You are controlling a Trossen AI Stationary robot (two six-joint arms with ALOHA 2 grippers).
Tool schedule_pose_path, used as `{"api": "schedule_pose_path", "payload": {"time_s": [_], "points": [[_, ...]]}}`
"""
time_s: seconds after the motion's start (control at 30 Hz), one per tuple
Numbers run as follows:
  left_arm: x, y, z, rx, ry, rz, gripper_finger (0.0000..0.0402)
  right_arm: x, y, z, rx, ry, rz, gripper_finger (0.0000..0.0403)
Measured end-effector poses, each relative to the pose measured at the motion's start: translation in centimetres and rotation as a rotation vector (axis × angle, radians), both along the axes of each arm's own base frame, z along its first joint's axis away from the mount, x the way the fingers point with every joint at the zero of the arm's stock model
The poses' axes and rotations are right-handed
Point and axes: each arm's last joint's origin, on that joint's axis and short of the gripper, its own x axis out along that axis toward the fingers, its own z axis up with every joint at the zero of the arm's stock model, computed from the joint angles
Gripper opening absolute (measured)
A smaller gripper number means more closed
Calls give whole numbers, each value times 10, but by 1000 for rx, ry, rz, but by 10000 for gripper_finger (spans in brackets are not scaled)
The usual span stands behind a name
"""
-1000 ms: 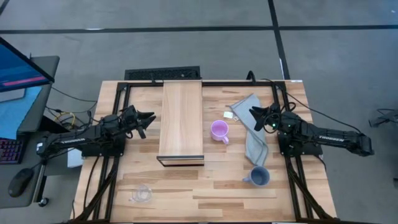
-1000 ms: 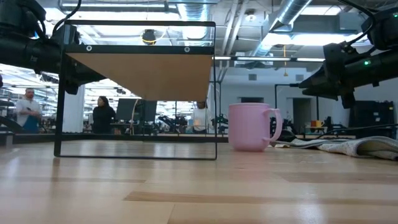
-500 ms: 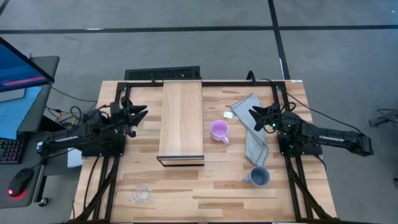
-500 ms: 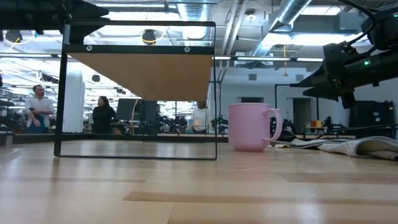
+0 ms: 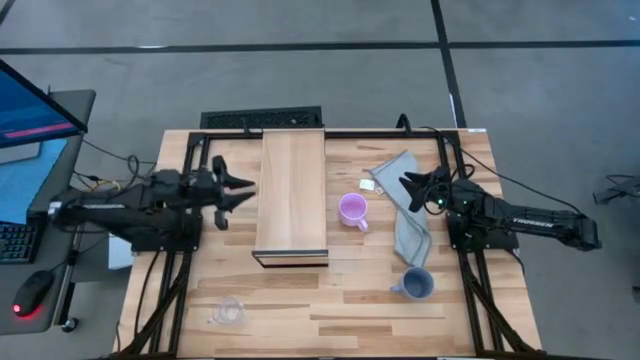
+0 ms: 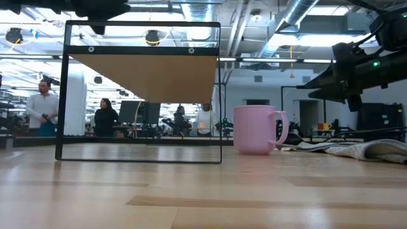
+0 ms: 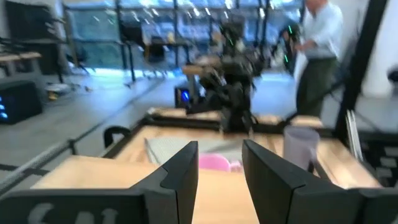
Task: Stack small to large cups/mugs on shelf
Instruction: Put the blue mug on the shelf
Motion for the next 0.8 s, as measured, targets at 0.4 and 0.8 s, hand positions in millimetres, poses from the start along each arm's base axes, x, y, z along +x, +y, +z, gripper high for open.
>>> {"api": "schedule_pose_path", "payload": {"time_s": [0.4,0.8], "points": [[6,-13,6,-111,370,-1,116,5,21,45,-22,-131,282,157],[-27,-22,-18,-250,530,103,116,7,35,49,50,-160,406,127]]}}
